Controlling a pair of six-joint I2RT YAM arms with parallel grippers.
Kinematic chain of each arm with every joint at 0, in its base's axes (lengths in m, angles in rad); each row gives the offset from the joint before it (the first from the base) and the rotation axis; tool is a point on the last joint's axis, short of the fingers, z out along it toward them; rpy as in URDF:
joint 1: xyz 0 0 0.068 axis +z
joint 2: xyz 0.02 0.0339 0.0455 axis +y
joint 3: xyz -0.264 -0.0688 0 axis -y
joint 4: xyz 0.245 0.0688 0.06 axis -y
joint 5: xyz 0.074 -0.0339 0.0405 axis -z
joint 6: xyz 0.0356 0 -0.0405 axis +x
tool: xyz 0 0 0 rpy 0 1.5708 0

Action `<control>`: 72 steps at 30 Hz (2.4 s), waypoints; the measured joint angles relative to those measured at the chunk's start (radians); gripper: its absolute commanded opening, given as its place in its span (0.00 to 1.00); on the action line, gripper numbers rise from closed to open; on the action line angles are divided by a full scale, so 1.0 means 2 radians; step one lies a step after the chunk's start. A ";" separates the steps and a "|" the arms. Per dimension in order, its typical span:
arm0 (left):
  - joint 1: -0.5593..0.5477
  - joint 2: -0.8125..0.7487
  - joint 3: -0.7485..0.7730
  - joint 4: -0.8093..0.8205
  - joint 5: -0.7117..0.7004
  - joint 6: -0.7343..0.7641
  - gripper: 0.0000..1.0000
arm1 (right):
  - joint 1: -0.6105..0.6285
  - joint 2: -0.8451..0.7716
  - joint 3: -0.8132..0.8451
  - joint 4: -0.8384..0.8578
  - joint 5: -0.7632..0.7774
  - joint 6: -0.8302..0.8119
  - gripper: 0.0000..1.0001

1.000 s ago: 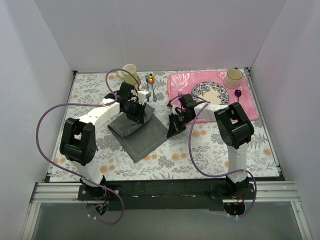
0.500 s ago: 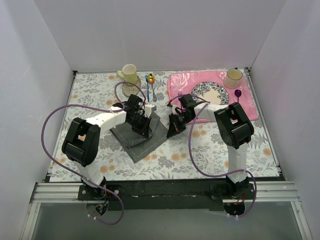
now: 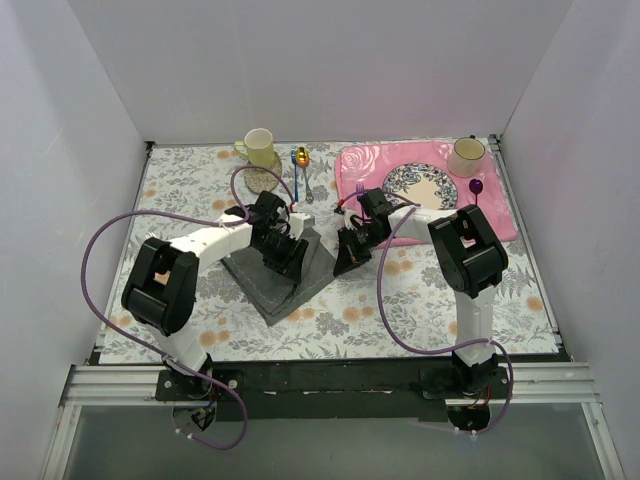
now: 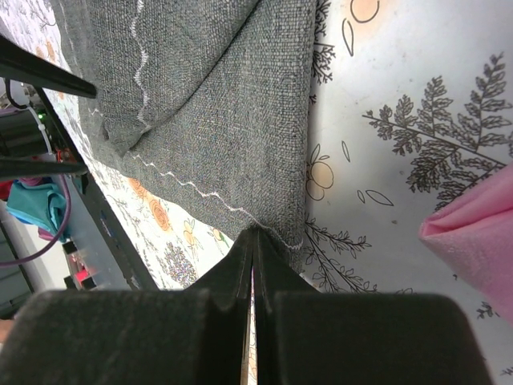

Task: Fold the napkin into a case and place the utensils inside
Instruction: Fold the rectangle-folded napkin at the center of the board.

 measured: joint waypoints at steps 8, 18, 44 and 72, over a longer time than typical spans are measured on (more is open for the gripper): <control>0.012 -0.054 -0.004 -0.017 -0.014 0.024 0.57 | 0.001 -0.011 0.000 -0.014 0.003 -0.005 0.08; 0.006 -0.091 -0.042 0.063 -0.065 0.006 0.64 | 0.000 -0.043 0.006 -0.023 0.016 -0.008 0.11; 0.002 0.033 -0.014 0.148 -0.023 -0.125 0.55 | -0.010 -0.013 0.006 -0.018 0.043 0.001 0.05; -0.086 -0.106 -0.026 0.096 -0.096 0.031 0.56 | -0.011 -0.011 0.010 -0.025 0.041 -0.001 0.19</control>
